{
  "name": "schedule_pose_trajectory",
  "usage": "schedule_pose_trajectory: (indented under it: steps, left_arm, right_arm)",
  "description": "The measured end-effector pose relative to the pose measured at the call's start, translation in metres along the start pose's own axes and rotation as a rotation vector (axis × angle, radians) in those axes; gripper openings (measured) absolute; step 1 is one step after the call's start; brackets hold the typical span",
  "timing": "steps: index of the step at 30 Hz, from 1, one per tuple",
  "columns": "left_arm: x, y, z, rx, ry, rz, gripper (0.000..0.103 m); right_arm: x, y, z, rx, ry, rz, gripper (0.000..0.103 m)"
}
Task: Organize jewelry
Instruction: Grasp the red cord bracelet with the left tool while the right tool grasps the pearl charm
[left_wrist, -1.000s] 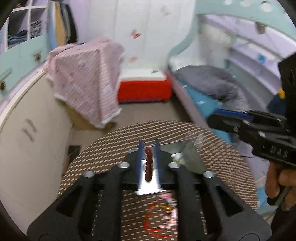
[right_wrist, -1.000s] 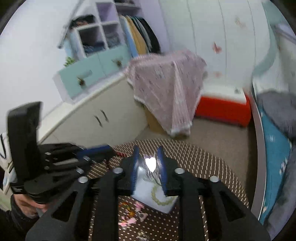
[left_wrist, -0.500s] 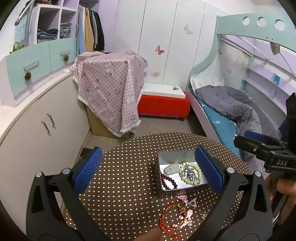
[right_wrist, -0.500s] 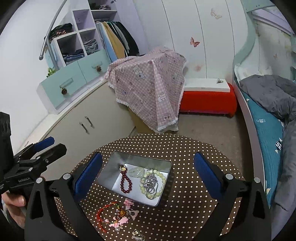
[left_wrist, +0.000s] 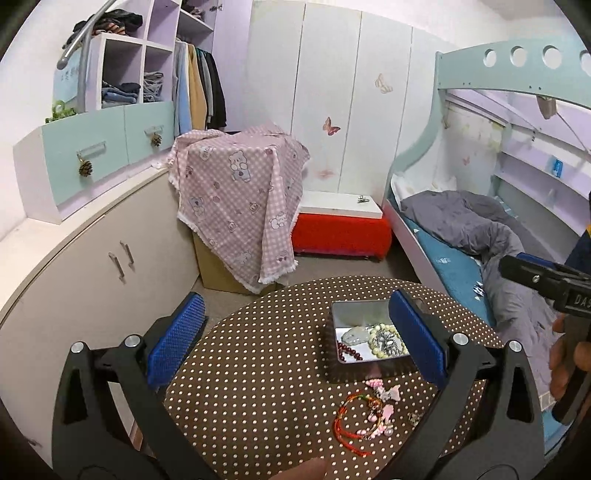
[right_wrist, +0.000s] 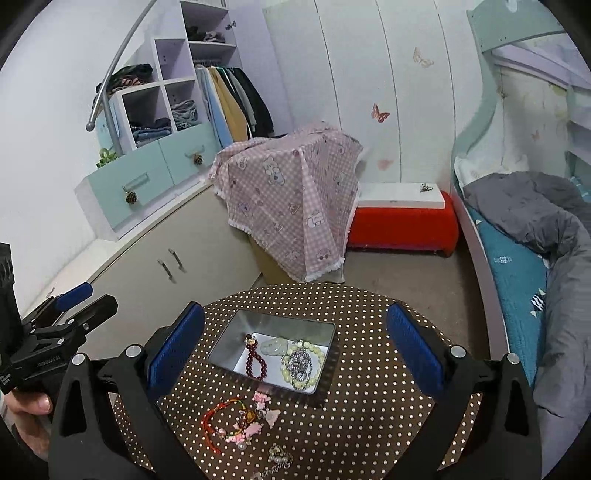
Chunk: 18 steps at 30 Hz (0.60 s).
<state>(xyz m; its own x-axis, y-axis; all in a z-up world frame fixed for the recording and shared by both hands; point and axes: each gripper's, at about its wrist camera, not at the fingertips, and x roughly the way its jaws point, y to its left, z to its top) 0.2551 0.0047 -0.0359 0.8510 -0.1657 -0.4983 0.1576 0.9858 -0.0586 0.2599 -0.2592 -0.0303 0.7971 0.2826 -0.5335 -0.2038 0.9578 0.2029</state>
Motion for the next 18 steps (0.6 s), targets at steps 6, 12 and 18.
schedule_pose_trajectory:
  steps: [6,12,18]
  left_arm:
    - [-0.013,0.002,-0.017,0.004,-0.004,0.0,0.098]
    - [-0.011,0.003,-0.039,0.014,0.041,-0.011,0.098]
    - [0.003,-0.002,-0.068,0.032,0.117,-0.02,0.098]
  right_arm:
    - [-0.019,0.004,-0.018,0.0,-0.016,-0.03,0.095]
    - [-0.024,0.004,-0.042,0.002,0.013,-0.043,0.095]
    - [-0.01,0.001,-0.072,0.011,0.088,-0.054,0.095]
